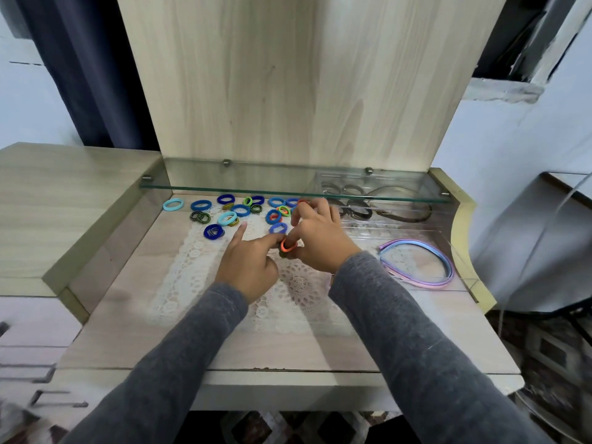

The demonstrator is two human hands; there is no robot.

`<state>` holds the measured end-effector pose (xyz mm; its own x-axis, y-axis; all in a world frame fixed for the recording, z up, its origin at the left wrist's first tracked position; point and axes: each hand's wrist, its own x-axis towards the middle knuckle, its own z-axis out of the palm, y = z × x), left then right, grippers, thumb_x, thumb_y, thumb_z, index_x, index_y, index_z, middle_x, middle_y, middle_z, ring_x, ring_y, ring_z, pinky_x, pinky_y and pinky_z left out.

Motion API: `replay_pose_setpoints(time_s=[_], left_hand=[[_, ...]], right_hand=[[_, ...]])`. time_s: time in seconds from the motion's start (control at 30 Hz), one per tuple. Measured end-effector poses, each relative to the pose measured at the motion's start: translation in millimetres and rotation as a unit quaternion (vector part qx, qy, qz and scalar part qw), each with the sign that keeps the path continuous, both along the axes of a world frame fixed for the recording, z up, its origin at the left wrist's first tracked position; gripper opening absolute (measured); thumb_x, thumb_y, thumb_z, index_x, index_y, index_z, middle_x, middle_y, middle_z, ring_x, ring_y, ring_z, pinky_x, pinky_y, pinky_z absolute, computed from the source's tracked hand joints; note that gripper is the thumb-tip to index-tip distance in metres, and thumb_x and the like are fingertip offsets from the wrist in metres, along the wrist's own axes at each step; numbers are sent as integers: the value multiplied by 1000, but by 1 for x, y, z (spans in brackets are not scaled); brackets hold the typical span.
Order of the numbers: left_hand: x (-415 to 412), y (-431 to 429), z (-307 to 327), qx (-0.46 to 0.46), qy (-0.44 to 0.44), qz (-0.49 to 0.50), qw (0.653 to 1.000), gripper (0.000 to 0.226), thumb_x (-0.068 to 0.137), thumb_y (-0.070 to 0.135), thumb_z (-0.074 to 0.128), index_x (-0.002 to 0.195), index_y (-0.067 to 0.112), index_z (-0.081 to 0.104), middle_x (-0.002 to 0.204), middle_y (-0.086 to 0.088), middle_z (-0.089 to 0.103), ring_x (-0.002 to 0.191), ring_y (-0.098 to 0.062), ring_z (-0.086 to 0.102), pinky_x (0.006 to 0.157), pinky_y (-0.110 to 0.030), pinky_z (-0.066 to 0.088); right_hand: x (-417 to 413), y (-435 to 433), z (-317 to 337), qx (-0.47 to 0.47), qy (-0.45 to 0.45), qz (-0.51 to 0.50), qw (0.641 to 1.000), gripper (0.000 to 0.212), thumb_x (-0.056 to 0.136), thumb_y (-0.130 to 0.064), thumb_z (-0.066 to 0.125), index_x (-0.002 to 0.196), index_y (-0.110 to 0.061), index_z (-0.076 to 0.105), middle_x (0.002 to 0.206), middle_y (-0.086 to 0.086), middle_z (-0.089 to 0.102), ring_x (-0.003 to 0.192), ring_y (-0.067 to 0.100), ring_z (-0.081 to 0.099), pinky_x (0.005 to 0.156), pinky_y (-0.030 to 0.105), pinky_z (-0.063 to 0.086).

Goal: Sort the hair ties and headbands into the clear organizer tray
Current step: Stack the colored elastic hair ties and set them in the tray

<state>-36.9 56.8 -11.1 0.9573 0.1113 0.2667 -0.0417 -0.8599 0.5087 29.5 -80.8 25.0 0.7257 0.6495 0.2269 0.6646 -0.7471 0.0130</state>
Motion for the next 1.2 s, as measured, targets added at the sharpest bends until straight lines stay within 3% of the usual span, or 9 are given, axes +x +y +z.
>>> replay_pose_setpoints(time_s=[0.1, 0.23, 0.3, 0.67, 0.77, 0.83, 0.9, 1.03, 1.2], left_hand=[[10, -18, 2, -22, 0, -29, 999, 59, 83, 3, 39, 135, 29, 52, 126, 4, 64, 146, -31, 16, 120, -33, 8], [20, -38, 5, -65, 12, -66, 996, 57, 82, 11, 36, 134, 32, 52, 136, 1, 57, 148, -27, 13, 114, -38, 24], [23, -52, 8, -72, 29, -86, 993, 57, 86, 6, 39, 136, 31, 50, 135, -1, 58, 148, -26, 11, 113, -40, 25], [41, -97, -3, -64, 73, -157, 983, 58, 81, 22, 33, 136, 38, 48, 147, -8, 45, 148, -24, 13, 109, -40, 32], [40, -101, -5, -57, 71, -157, 983, 51, 90, 13, 38, 133, 36, 52, 137, -11, 55, 147, -25, 16, 112, -38, 26], [39, -105, -3, -35, 62, -170, 983, 48, 93, 11, 35, 132, 31, 54, 126, -13, 63, 137, -27, 33, 116, -26, 9], [38, -103, -3, -2, 42, -190, 981, 52, 90, 21, 25, 132, 28, 55, 129, -7, 63, 130, -21, 44, 114, -19, -6], [45, -95, -18, 59, -5, -211, 976, 55, 90, 35, 23, 136, 29, 52, 136, -2, 58, 139, -9, 37, 120, -34, -1], [47, -90, -39, 113, -61, -225, 966, 65, 87, 53, 40, 145, 26, 41, 142, 4, 51, 142, -9, 30, 120, -31, 4]], right_hand=[[2, -20, 12, -8, 1, -17, 1000, 28, 84, -47, 64, 102, -28, 73, 123, -1, 44, 119, 28, 29, 100, 40, 22], [4, -47, 21, -14, -1, -36, 999, 21, 83, -47, 65, 99, -35, 73, 121, -1, 44, 121, 29, 29, 100, 41, 21], [5, -60, 22, -20, 0, -51, 999, 21, 83, -47, 66, 99, -35, 72, 122, -1, 44, 121, 29, 28, 100, 41, 21], [11, -112, 13, -50, 6, -106, 993, 23, 82, -48, 66, 102, -38, 71, 122, -4, 44, 118, 26, 29, 100, 38, 20], [10, -116, 8, -57, 20, -106, 993, 23, 84, -49, 64, 102, -38, 71, 121, -2, 45, 117, 28, 30, 100, 38, 22], [11, -119, 4, -57, 38, -106, 992, 22, 84, -49, 64, 102, -38, 71, 121, -2, 45, 119, 29, 31, 100, 38, 23], [11, -121, 2, -54, 62, -105, 991, 21, 84, -47, 64, 103, -39, 71, 121, -2, 45, 120, 28, 29, 101, 39, 22], [17, -123, -1, -47, 107, -115, 987, 23, 82, -45, 68, 104, -38, 71, 118, -3, 45, 118, 26, 28, 100, 38, 21], [22, -122, -1, -63, 157, -123, 978, 22, 82, -43, 68, 103, -38, 70, 120, -1, 46, 117, 26, 29, 103, 40, 23]])
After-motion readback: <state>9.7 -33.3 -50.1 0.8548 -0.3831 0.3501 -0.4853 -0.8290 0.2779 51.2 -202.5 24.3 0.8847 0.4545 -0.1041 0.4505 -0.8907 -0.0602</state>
